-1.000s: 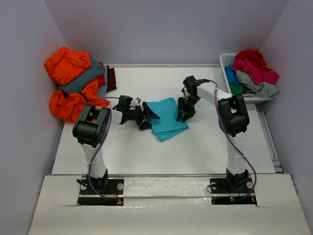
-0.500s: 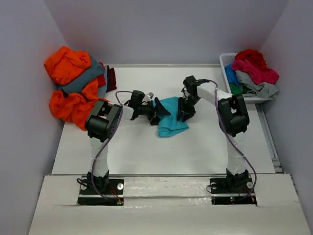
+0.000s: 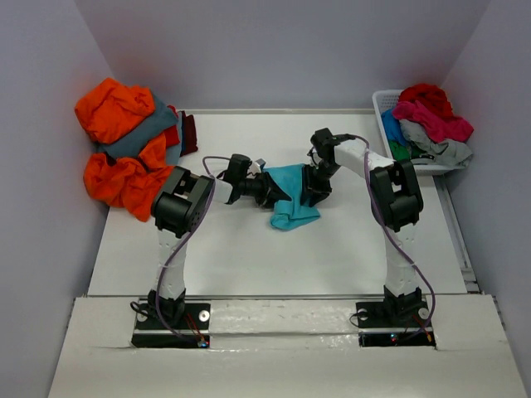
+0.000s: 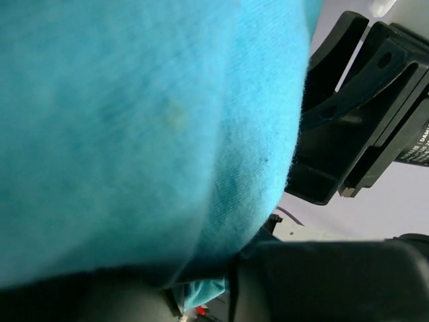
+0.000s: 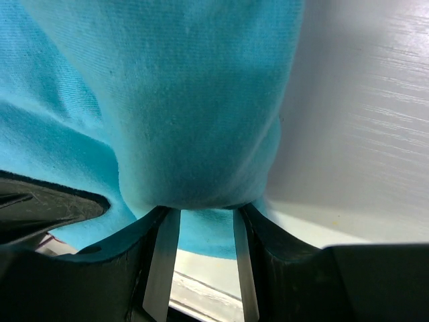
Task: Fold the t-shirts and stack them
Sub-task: Move the square-folded T-shirt to the corner of the board.
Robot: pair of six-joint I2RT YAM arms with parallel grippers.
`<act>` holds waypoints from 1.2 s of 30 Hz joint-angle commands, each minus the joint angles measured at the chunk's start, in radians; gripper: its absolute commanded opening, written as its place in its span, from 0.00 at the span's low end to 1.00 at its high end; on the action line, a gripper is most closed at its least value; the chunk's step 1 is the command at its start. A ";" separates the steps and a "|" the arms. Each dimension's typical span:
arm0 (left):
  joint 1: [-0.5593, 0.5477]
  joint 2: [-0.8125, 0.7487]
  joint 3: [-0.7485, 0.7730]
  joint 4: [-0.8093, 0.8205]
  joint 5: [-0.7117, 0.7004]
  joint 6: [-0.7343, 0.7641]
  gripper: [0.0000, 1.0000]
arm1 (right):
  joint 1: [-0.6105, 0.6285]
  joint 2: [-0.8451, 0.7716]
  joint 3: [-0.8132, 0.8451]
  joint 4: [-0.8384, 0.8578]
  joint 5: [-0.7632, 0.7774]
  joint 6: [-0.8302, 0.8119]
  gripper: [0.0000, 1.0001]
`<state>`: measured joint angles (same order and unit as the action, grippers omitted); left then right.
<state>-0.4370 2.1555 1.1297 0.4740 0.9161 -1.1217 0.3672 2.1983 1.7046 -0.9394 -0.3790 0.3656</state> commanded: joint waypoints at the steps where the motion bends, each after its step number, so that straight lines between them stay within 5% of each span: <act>1: -0.009 -0.006 0.015 0.045 0.036 -0.010 0.18 | 0.006 0.025 -0.025 0.036 0.018 -0.010 0.43; 5: -0.009 -0.016 0.054 0.005 0.032 0.039 0.06 | 0.006 -0.017 -0.025 0.030 0.092 0.034 0.44; 11: -0.009 -0.089 0.260 -0.465 -0.189 0.416 0.06 | -0.004 -0.192 -0.025 0.053 0.261 0.156 0.53; 15: 0.020 -0.161 0.332 -0.580 -0.325 0.531 0.06 | -0.022 -0.270 -0.031 0.057 0.354 0.193 0.57; 27: 0.090 -0.287 0.580 -0.823 -0.672 0.764 0.06 | -0.050 -0.284 -0.160 0.082 0.286 0.222 0.57; 36: 0.187 -0.321 0.667 -0.789 -0.787 0.793 0.06 | -0.050 -0.322 -0.260 0.083 0.269 0.208 0.57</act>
<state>-0.2947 1.9236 1.7325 -0.3439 0.2142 -0.3737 0.3138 1.9232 1.4742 -0.8780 -0.1055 0.5762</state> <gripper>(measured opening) 0.316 0.567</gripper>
